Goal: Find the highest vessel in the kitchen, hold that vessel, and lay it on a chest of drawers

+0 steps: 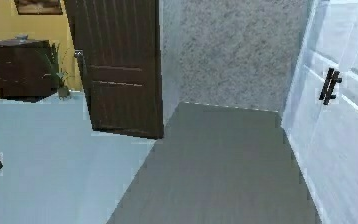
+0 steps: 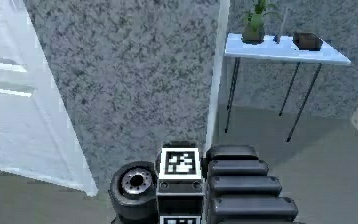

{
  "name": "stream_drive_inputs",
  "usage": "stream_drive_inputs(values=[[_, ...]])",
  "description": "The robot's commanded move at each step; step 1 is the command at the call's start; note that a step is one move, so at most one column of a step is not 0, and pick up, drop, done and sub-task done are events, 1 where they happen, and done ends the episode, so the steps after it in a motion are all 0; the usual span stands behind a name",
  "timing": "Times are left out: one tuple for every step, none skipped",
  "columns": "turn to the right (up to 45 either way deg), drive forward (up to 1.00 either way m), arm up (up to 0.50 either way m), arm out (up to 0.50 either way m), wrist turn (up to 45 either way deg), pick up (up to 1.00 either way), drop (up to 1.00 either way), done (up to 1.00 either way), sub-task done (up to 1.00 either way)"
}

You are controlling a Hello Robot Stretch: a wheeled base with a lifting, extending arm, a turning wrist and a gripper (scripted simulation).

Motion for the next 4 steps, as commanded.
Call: stream_drive_inputs(values=[[12.0,0.0,0.0,0.0,0.0,0.0,0.0,0.0,0.0],[0.0,0.6,0.0,0.0,0.0,0.0,0.0,0.0,0.0],[-45.0,0.0,0.0,0.0,0.0,0.0,0.0,0.0,0.0],[-12.0,0.0,0.0,0.0,0.0,0.0,0.0,0.0,0.0]])
